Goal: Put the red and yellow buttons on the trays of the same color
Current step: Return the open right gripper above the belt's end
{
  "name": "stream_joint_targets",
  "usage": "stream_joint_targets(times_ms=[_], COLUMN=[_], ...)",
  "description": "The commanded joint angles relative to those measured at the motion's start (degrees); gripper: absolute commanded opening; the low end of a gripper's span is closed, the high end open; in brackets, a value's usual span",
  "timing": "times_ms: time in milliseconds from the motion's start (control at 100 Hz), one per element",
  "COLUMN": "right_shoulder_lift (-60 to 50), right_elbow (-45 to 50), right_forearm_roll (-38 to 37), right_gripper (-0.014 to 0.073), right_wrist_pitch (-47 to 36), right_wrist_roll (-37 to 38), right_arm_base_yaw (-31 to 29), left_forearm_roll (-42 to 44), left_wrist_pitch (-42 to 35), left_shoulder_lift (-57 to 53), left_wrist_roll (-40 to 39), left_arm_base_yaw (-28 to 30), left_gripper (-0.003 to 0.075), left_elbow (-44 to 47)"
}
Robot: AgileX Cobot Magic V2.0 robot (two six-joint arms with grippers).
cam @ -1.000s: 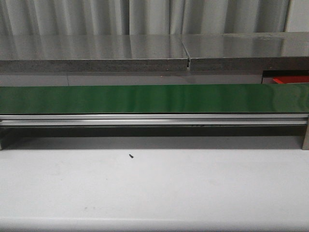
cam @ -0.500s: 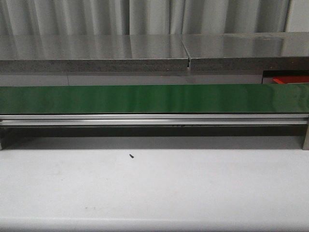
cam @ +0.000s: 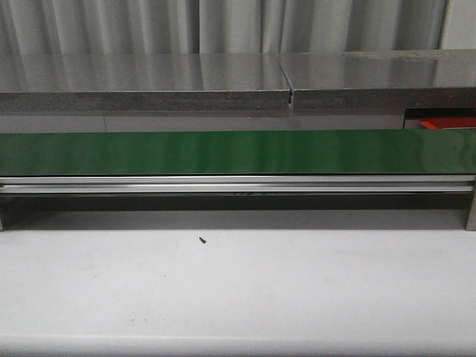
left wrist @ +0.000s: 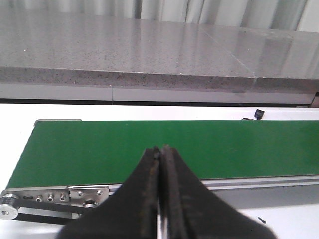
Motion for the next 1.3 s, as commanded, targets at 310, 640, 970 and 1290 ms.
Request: stream_joint_targets(times_ms=[310, 640, 970, 1290], right_shoulder_lift=[-11.8, -11.8, -11.8, -15.2], right_elbow=[3.5, 3.5, 3.5, 4.1], right_forearm_roll=[1.2, 1.2, 1.1, -17.8], right_gripper=[-0.0068, -0.0068, -0.0068, -0.0068], right_wrist_pitch=[0.6, 0.6, 0.5, -0.3], right_wrist_roll=[-0.7, -0.7, -0.7, 14.6], right_arm_base_yaw=[0.1, 0.1, 0.1, 1.4], left_forearm_roll=[-0.9, -0.9, -0.9, -0.9], left_wrist_pitch=[-2.5, -2.5, -2.5, -2.5], left_shoulder_lift=[0.1, 0.1, 0.1, 0.1], left_wrist_roll=[-0.1, -0.1, -0.1, -0.1], left_arm_base_yaw=[-0.4, -0.4, -0.4, -0.4], left_gripper=[-0.0019, -0.0019, -0.0019, -0.0019], left_elbow=[-1.6, -1.6, -1.6, -1.6])
